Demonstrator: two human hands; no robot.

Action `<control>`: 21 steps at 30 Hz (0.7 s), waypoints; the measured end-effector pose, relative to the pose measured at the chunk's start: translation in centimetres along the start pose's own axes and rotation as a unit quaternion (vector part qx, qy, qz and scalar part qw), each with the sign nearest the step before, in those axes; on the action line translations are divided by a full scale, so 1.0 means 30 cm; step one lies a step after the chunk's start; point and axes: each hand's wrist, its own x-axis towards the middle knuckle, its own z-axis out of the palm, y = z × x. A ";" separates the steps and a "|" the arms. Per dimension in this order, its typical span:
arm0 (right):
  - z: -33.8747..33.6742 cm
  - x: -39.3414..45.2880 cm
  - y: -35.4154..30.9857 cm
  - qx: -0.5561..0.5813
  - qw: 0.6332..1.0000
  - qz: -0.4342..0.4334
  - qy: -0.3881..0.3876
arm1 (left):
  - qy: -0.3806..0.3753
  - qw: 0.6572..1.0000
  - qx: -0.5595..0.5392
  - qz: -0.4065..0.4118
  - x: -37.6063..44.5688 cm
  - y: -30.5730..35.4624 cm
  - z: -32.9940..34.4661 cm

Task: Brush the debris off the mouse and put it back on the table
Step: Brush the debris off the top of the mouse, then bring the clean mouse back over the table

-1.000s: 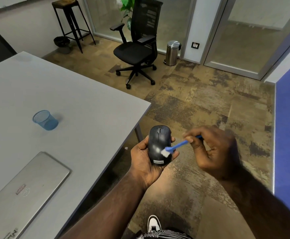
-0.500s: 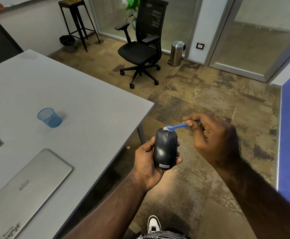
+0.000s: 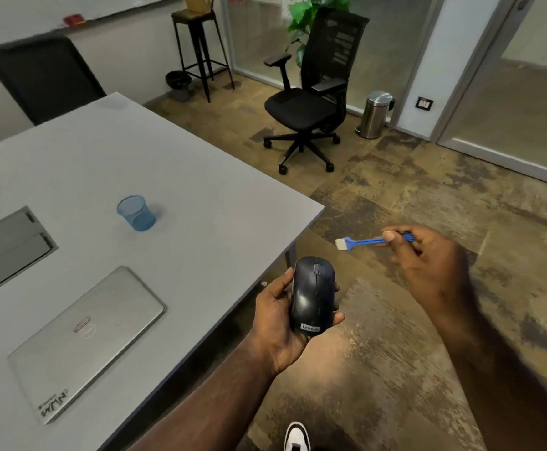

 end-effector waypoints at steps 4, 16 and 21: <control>0.094 0.006 0.047 0.243 0.952 0.182 -0.041 | 0.041 0.998 -0.023 0.047 -0.038 0.052 -0.042; 0.539 -0.092 -0.191 0.411 0.747 0.459 -0.251 | 0.172 0.967 -0.118 0.148 -0.163 0.319 -0.269; 0.701 -0.133 -0.314 0.436 0.709 0.465 -0.302 | 0.196 0.958 -0.120 0.174 -0.202 0.437 -0.403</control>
